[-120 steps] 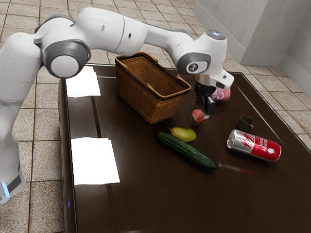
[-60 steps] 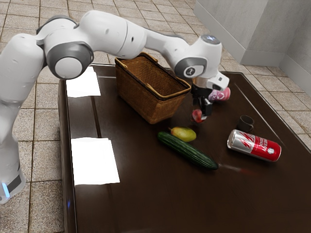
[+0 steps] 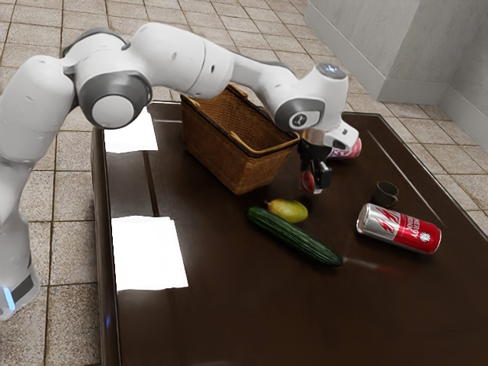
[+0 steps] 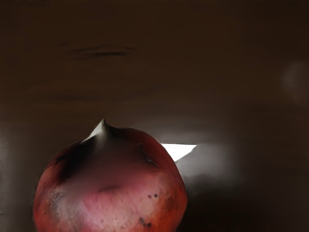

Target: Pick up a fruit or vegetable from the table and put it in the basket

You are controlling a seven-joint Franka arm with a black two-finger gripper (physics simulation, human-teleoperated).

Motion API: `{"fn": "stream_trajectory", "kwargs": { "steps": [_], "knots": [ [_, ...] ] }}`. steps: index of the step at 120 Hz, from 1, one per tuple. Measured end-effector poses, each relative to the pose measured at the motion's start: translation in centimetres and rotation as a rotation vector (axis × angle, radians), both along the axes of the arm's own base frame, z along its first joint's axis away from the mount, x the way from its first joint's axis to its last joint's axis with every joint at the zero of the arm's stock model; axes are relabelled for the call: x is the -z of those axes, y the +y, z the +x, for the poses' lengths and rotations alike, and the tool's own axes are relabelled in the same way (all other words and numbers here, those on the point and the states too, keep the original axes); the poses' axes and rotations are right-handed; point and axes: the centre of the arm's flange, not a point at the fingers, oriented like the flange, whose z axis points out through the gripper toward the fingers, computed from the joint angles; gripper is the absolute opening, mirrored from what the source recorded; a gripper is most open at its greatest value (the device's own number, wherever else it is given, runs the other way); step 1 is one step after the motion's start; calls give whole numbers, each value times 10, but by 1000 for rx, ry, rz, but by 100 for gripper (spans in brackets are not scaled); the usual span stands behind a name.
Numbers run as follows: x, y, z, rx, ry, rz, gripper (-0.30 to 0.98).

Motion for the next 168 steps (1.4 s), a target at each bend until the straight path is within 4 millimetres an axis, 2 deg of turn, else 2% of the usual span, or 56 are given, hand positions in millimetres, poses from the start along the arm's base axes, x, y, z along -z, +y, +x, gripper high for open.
{"fn": "stream_trajectory", "kwargs": {
  "steps": [21, 59, 92, 112, 124, 135, 144, 156, 162, 168],
  "knots": [
    [5, 0, 2, -4, -3, 1, 63],
    [7, 0, 3, -9, -9, 2, 44],
    [22, -1, 5, -17, 9, -4, 46],
    [17, -2, 6, -19, -1, -7, 39],
    [-7, -4, 10, -15, -41, -3, 35],
    [-56, -15, 15, 2, -120, -1, 33],
    [-107, -22, 12, 15, -199, -4, 31],
    [-169, -32, -11, 36, -262, -4, 34],
    [-198, -25, -27, 32, -277, 3, 35],
    [-219, -10, -47, 15, -278, 11, 35]
  ]
}}
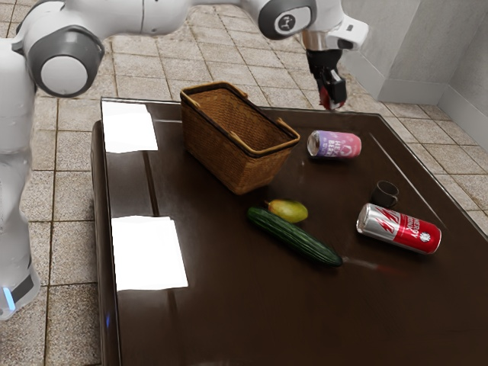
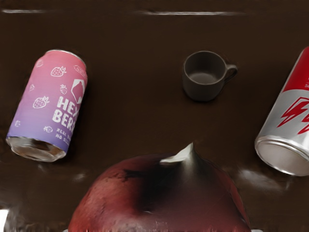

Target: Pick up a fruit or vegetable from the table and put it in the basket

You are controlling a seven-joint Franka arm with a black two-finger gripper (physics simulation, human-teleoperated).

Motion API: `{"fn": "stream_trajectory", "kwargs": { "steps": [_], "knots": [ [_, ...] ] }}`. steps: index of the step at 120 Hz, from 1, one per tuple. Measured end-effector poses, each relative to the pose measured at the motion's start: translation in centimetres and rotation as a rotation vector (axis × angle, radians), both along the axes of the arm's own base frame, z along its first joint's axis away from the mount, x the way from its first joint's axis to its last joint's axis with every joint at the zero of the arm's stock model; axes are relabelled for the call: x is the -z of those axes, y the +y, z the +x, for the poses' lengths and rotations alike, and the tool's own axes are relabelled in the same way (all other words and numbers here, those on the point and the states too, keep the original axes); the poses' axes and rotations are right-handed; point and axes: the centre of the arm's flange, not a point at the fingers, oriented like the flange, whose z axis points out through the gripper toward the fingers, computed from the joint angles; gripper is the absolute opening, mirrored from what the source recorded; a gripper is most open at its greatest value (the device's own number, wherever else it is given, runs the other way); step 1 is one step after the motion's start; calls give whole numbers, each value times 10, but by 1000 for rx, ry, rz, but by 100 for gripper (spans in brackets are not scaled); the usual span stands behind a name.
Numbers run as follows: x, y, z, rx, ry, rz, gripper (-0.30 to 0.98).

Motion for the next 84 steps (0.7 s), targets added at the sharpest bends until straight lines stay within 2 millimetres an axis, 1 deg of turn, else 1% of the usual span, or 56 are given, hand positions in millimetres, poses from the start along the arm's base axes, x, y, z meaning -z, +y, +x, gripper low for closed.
{"fn": "stream_trajectory", "kwargs": {
  "steps": [3, 8, 17, 24, 35, 48, 53, 57, 60, 62, 65, 68, 72, 76, 80, 82, 84],
  "knots": [
    [-5, 11, -12, -14, 10, 2, 35],
    [-9, 34, -31, -46, 35, 3, 36],
    [-5, 83, -68, -121, 92, 5, 36],
    [0, 123, -89, -189, 137, 13, 37],
    [17, 188, -110, -306, 206, 17, 36],
    [38, 259, -136, -437, 266, 8, 36],
    [46, 280, -144, -477, 285, 2, 36],
    [51, 289, -147, -494, 297, -1, 36],
    [52, 289, -145, -492, 302, -1, 36],
    [51, 284, -142, -483, 301, 1, 36],
    [47, 272, -134, -459, 295, 7, 36],
    [43, 252, -120, -422, 289, 16, 36],
    [39, 213, -98, -352, 285, 29, 37],
    [37, 163, -78, -265, 284, 42, 36],
    [39, 116, -60, -185, 290, 56, 36],
    [41, 98, -51, -155, 293, 61, 36],
    [42, 84, -46, -134, 294, 64, 35]
  ]
}}
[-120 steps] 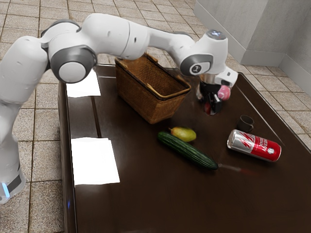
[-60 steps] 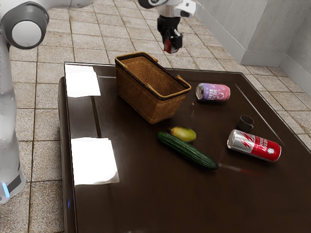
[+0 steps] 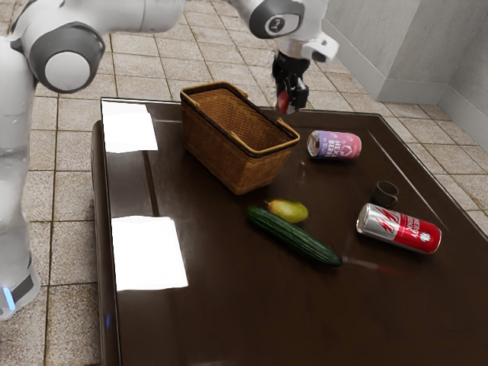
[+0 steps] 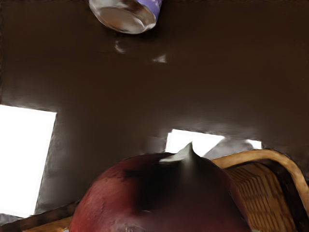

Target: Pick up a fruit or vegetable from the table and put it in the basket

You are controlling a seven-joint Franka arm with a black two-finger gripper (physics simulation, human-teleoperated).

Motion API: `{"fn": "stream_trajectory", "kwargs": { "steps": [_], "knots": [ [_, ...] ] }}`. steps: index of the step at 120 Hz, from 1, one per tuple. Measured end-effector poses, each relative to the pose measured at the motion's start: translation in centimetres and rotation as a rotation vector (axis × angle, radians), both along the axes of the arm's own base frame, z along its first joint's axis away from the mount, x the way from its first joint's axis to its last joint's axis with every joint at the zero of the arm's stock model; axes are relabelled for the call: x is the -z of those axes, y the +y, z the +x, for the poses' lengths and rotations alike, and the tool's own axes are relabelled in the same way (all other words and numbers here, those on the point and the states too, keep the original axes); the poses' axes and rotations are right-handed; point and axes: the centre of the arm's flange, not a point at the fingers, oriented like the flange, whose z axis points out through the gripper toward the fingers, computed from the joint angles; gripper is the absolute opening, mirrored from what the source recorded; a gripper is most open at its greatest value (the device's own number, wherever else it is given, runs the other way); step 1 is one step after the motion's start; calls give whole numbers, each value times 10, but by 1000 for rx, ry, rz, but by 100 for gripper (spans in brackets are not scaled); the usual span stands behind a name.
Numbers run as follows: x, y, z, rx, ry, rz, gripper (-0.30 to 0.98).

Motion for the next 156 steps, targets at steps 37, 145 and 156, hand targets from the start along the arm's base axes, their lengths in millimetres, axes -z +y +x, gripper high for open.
{"fn": "stream_trajectory", "kwargs": {
  "steps": [37, 145, 156],
  "knots": [
    [-4, 14, -4, -33, 50, -18, 37],
    [32, 72, -35, -144, 195, -73, 37],
    [48, 70, -32, -147, 246, -82, 36]
  ]
}}
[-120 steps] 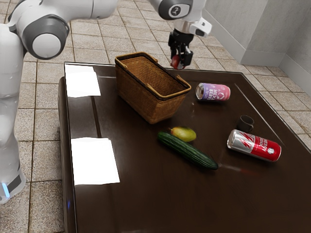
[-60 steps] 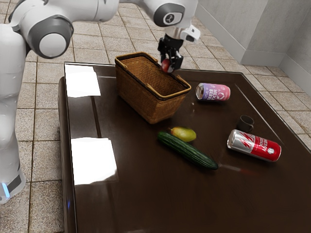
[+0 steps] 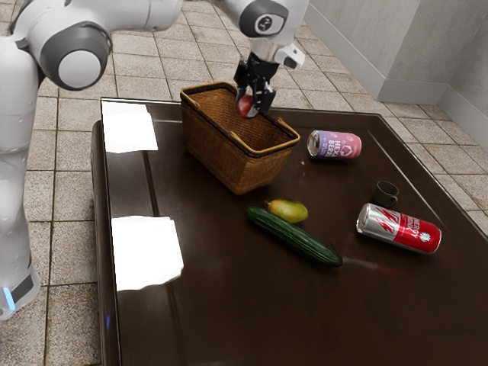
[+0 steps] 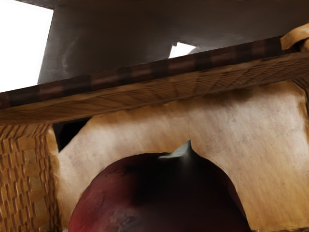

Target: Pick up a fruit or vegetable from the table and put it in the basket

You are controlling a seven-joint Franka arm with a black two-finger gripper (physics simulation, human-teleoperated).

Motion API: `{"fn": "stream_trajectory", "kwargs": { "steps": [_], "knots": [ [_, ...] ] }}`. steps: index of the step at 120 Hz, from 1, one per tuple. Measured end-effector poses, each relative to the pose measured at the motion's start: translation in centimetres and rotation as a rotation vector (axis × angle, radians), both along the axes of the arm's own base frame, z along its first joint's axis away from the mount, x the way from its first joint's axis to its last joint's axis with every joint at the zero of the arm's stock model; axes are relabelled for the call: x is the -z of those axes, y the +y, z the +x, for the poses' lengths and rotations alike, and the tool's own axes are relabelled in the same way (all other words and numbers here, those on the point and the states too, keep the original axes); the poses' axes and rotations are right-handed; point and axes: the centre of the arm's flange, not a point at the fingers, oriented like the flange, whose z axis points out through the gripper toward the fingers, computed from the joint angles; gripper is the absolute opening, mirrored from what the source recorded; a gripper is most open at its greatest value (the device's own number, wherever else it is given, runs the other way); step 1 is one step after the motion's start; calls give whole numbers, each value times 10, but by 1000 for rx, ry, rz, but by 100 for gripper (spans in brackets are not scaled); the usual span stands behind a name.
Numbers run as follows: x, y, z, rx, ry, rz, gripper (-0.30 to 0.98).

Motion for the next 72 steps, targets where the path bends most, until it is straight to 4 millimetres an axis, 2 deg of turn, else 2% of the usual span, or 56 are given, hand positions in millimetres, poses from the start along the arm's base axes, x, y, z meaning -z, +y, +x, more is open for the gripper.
{"fn": "stream_trajectory", "kwargs": {
  "steps": [32, 54, 66, 72],
  "knots": [
    [12, 0, -7, -10, 77, -14, 37],
    [35, 0, -6, -15, 140, -26, 37],
    [48, 1, -8, -18, 169, -34, 33],
    [48, 0, -10, -18, 171, -36, 39]
  ]
}}
